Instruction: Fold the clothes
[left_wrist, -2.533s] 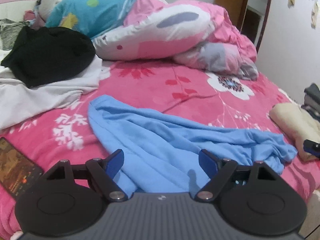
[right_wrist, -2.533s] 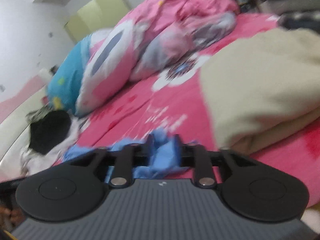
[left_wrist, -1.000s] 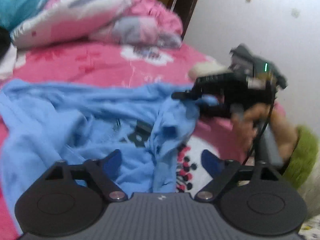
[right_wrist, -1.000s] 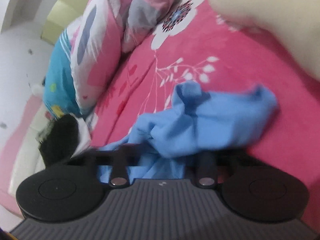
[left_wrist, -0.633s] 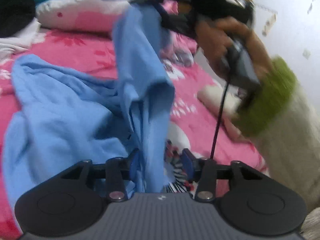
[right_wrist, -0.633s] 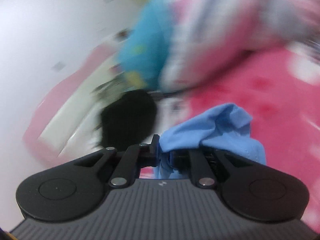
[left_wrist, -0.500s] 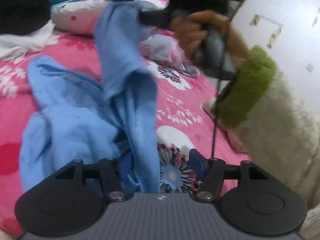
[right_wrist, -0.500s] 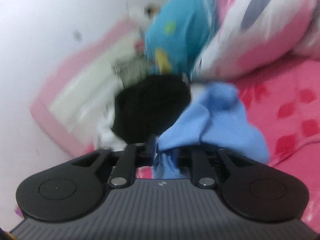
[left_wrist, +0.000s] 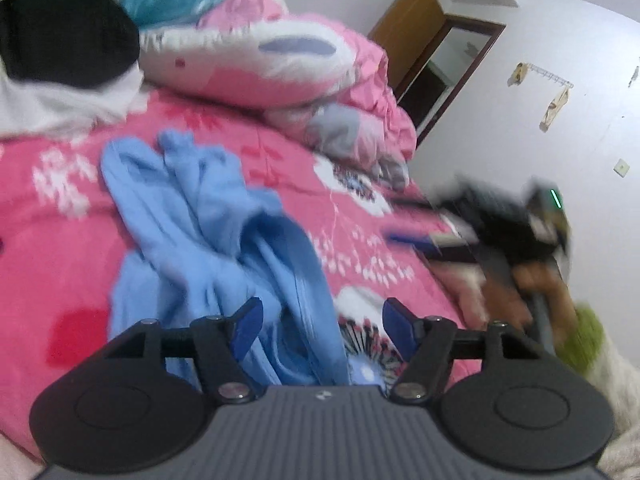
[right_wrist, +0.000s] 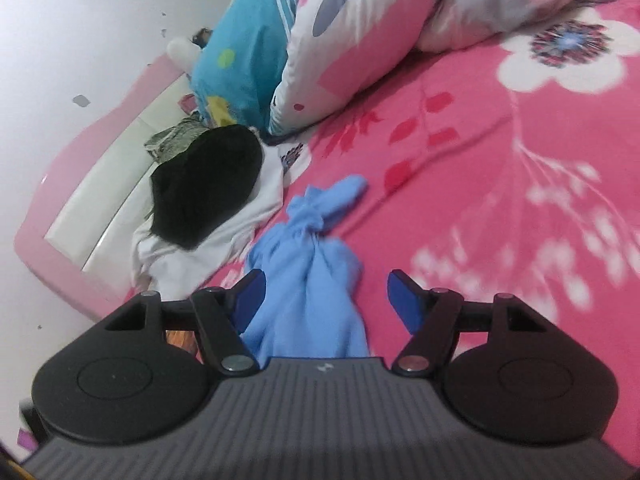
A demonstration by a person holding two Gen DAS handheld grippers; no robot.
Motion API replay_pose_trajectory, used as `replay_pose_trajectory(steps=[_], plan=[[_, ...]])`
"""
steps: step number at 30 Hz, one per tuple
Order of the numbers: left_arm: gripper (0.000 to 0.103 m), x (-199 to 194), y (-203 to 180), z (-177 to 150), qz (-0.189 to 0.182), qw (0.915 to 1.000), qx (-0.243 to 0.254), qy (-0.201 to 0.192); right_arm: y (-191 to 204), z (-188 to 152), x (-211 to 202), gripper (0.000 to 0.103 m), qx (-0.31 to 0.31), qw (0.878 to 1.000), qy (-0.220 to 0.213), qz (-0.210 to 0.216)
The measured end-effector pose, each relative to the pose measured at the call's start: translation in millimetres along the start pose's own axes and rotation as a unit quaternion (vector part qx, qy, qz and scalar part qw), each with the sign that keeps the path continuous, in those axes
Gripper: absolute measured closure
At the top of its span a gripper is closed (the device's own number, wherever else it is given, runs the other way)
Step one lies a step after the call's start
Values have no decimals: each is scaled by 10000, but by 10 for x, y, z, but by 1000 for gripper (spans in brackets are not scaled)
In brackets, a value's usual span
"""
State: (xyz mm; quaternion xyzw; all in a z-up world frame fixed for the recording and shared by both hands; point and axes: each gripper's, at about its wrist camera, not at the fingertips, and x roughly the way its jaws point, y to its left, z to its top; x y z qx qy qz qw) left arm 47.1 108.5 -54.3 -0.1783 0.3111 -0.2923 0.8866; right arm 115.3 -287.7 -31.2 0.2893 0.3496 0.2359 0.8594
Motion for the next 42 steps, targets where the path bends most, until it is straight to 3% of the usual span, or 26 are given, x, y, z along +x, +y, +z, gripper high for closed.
replay_pose_trajectory(steps=[4,8,12,17,20,23,26,28,35,42], plan=[[32,-8,-31,184,619,9965,539,-149,-62,-465,-306,36,125,9998,-144,-28],[38,323,-121,295,1604,9735,1611,231,-112,-872,-397,36,449,9987,-247,51],[38,548,-180,338,1806,9595,2107,489,-98,-1080,-422,36,496,9986,-167,95],[39,846,-212,403,2074,9431,2559,447,-58,-1131,-473,36,381,9991,-184,82],[52,1042,-188,451,2368,9305,2763,419,-44,-1134,-483,36,346,9991,-220,76],[71,1105,-183,565,2408,9337,2641,212,7,-1159,-477,36,217,9995,-243,8],[84,976,-196,767,2146,9559,1992,-202,91,-1207,-458,36,40,9996,-281,-58],[85,843,-252,895,1994,9637,1691,-534,182,-1239,-425,36,-156,9994,-306,-73],[86,440,-578,1236,1847,9602,1571,-1386,624,-1288,-187,36,-933,9944,-296,401],[86,235,-752,1365,1814,9538,1667,-1721,691,-1404,80,40,-1109,9923,-157,523]])
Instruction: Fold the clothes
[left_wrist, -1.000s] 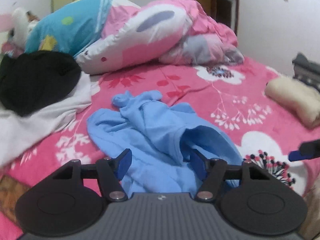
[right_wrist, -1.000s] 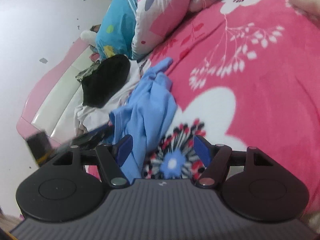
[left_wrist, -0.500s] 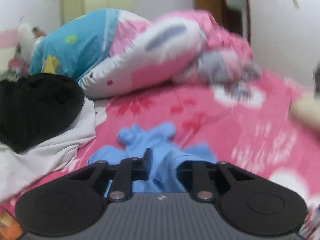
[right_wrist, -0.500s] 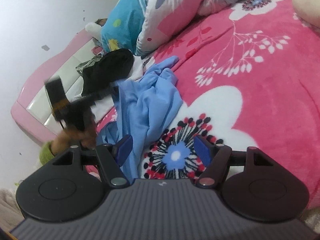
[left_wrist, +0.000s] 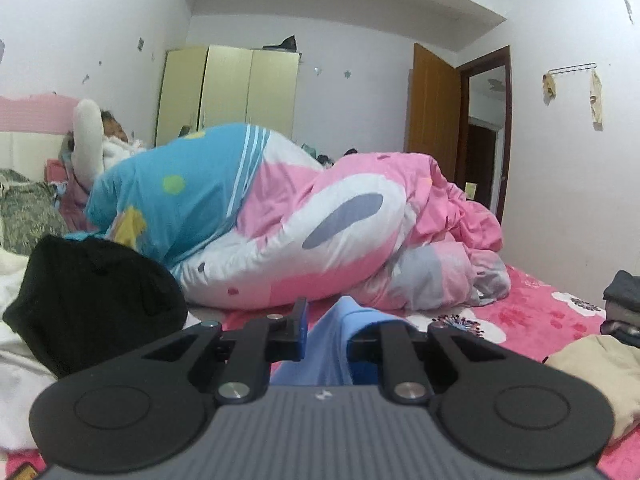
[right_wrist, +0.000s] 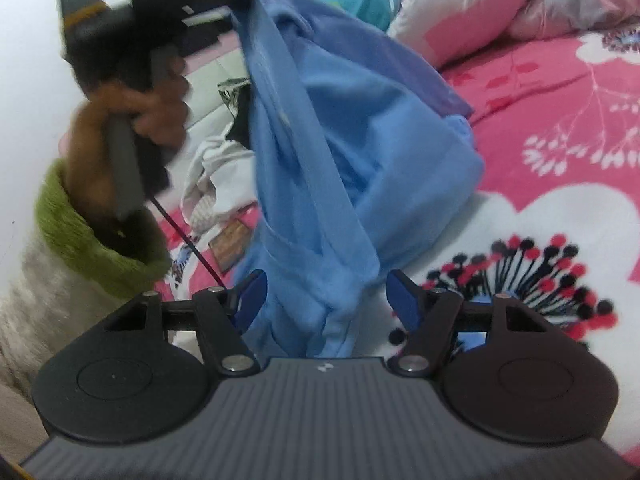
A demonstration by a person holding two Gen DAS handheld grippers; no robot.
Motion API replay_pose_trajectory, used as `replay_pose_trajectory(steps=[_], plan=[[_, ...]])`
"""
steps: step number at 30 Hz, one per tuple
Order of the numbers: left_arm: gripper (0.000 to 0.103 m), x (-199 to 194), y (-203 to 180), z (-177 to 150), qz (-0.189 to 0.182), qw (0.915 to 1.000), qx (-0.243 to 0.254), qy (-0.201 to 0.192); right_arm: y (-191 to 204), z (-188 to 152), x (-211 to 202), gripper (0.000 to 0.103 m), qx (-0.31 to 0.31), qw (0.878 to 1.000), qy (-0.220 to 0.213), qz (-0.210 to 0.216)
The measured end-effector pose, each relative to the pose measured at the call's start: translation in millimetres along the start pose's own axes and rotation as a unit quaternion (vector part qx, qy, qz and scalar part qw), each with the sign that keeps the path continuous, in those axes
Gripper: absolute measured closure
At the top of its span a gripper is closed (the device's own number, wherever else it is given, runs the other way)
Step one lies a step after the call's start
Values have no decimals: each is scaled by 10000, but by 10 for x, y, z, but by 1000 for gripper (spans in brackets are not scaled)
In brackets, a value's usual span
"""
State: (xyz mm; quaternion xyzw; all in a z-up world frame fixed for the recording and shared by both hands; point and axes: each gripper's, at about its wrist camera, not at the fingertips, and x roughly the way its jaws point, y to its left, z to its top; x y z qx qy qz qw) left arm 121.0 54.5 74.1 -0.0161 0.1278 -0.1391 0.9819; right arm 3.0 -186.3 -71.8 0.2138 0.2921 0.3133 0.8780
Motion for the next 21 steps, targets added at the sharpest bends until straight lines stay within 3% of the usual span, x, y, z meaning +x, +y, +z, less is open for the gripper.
replay_pose_trajectory(steps=[4,7,9,11,12,14,21], plan=[[86,-32,11,3,39,10000,1,-51,-123,-38,51,44,149,9998,-93,-45],[86,-55,19,5,68,9999,1,-89,-292,-58,82,46,542,9982,-144,205],[86,-71,24,7,88,9999,1,-114,-379,-101,125,57,825,9957,-146,388],[86,-87,30,8,107,9998,2,-140,-408,-126,171,90,913,9937,-161,633],[86,-95,33,9,117,9998,2,-152,-388,-129,182,96,885,9937,-198,666],[87,-110,38,11,137,9997,2,-178,-324,-130,120,99,758,9931,-442,777],[88,-283,107,144,294,9982,-158,-504,-342,84,-331,100,703,9868,-1410,378]])
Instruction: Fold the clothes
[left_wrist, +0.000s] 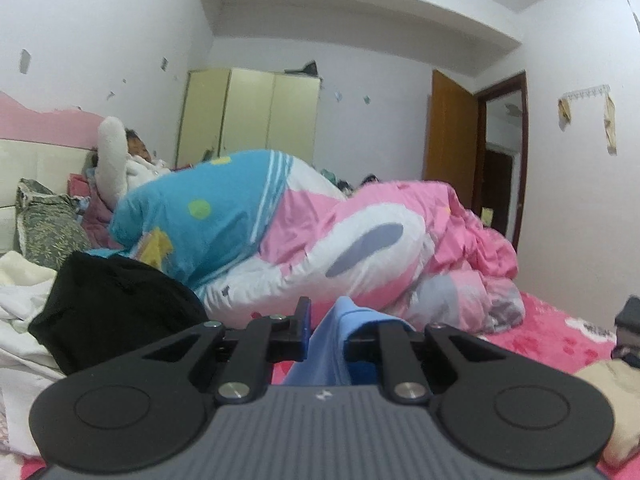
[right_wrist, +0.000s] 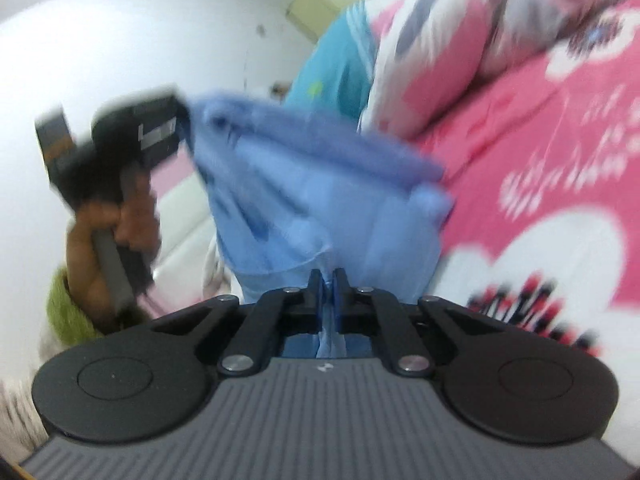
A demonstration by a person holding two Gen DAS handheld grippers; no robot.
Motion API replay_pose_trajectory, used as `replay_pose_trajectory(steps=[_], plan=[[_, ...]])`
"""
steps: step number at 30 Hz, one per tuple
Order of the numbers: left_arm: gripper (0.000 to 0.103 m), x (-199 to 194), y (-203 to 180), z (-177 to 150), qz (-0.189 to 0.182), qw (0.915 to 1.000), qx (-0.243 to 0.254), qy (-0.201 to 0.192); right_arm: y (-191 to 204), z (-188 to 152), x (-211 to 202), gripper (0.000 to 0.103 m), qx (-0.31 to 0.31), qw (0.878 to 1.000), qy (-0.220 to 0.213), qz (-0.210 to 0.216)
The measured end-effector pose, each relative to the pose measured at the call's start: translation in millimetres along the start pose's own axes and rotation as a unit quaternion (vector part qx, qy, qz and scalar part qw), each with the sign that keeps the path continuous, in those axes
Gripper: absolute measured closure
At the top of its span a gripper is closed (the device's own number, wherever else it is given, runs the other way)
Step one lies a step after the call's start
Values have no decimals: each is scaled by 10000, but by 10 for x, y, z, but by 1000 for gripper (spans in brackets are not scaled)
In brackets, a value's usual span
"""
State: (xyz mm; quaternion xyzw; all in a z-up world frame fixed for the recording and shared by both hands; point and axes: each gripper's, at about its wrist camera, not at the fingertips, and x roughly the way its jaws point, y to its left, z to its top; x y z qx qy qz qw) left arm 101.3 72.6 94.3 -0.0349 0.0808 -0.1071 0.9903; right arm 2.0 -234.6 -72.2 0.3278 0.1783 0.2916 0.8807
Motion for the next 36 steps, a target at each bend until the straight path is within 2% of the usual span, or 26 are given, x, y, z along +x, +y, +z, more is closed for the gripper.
replay_pose_trajectory(steps=[4,7,11,16,20,25,28,36], plan=[[88,-126,8,140,87,9996,-70,-258,91,272,-324,100,-236,9972,-685,-192],[88,-267,-37,286,176,9982,-93,-571,242,544,-524,100,-606,9899,-1219,-395],[88,-482,-120,539,178,9940,-122,-1072,512,1013,-842,100,-1155,9740,-1918,-338],[88,-836,-230,943,80,9840,-123,-1775,1017,1604,-1212,100,-1853,9454,-2679,-130],[88,-1152,-342,1192,41,9742,-12,-2258,1484,1808,-1482,100,-2423,9188,-3116,15],[88,-1572,-397,1410,-9,9621,-36,-2726,1909,1861,-1799,100,-2861,8897,-3556,162],[88,-1782,-482,1530,-5,9563,70,-2924,2070,1920,-1976,100,-2998,8749,-3791,295],[87,-2095,-753,1867,155,9394,386,-3402,2400,2377,-2167,100,-3404,8422,-4156,461]])
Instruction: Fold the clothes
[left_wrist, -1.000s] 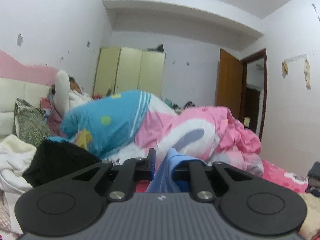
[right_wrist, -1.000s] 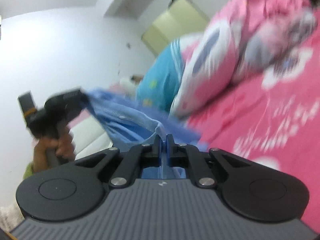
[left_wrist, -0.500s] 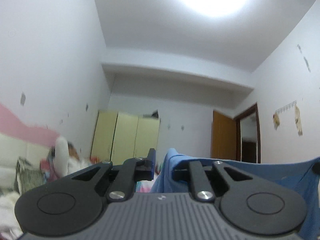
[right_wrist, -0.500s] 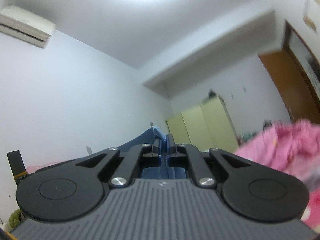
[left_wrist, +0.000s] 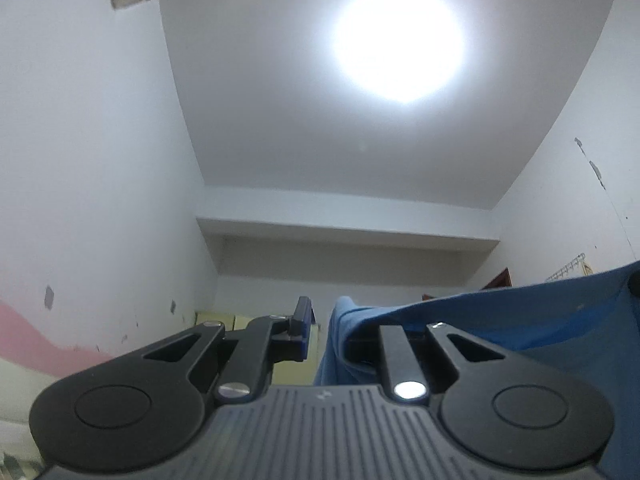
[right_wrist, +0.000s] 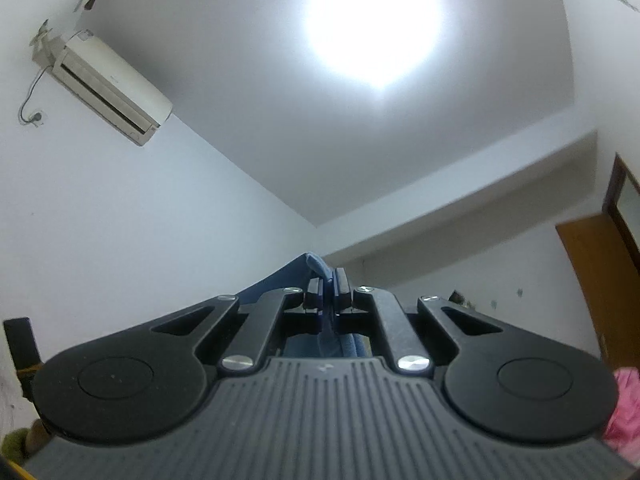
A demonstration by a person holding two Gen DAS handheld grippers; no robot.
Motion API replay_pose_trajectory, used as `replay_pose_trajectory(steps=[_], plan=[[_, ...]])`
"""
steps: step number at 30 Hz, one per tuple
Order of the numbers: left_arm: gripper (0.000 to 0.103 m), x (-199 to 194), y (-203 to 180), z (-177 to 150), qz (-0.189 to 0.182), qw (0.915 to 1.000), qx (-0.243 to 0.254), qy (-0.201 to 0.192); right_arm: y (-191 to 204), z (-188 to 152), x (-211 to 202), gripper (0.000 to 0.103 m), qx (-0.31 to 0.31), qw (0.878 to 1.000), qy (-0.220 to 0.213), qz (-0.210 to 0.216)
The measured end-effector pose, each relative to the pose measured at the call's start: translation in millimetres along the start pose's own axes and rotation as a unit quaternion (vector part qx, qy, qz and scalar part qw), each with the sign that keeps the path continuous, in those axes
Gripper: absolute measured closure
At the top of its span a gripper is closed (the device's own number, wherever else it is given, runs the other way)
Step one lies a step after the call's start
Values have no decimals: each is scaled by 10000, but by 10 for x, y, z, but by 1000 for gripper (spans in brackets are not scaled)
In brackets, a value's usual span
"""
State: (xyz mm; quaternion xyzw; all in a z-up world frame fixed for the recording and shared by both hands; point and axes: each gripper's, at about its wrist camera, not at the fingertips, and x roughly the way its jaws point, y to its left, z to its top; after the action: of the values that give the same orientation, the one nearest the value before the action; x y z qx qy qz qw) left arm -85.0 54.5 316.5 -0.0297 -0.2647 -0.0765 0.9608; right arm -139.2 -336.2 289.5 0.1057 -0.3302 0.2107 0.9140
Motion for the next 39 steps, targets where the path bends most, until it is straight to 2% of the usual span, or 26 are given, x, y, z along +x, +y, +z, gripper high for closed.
replay_pose_trajectory(steps=[6,13,19,24,26,28,29,30,31,32,33,34,35,36,37,39], plan=[[87,156,-121,-95,45,9997,122,187,-92,18,166,100,-101,9995,231,-164],[87,566,-186,-703,118,9968,197,772,-425,-495,441,100,83,9963,682,-507],[87,1208,-136,-1586,307,9883,344,1453,-947,-1178,902,100,139,9889,1220,-840],[86,1819,-38,-2539,544,9748,589,2079,-1354,-2081,1402,100,153,9778,1764,-1125],[85,1990,53,-2989,630,9657,663,2432,-1514,-2524,1642,100,243,9699,2086,-1234],[80,2169,167,-3537,648,9494,720,2988,-1673,-2998,1826,100,350,9573,2526,-1361],[68,2266,198,-3843,604,9353,774,3399,-1747,-3219,1861,100,370,9507,2727,-1432],[62,2364,229,-4149,559,9195,827,3802,-1807,-3484,1908,97,379,9425,2958,-1510],[52,2434,244,-4487,491,8998,898,4241,-1889,-3823,1926,97,449,9288,3310,-1604],[48,2466,238,-4864,394,8750,991,4722,-1985,-4151,1947,93,599,9081,3762,-1739],[48,2498,231,-5242,296,8475,1081,5188,-2076,-4464,1960,87,745,8859,4180,-1870],[48,2502,229,-5565,239,8213,1138,5584,-2125,-4614,1891,72,866,8736,4345,-2012],[48,2462,234,-5785,227,8033,1117,5846,-2173,-4764,1822,69,986,8607,4507,-2152],[48,2412,242,-5959,204,7906,1045,6030,-2221,-4914,1753,69,1105,8471,4666,-2290],[48,2359,259,-6089,183,7824,923,6156,-2269,-5064,1684,69,1223,8329,4821,-2427],[47,2284,334,-6068,167,7863,604,6146,-2365,-5363,1546,69,1457,8025,5120,-2695]])
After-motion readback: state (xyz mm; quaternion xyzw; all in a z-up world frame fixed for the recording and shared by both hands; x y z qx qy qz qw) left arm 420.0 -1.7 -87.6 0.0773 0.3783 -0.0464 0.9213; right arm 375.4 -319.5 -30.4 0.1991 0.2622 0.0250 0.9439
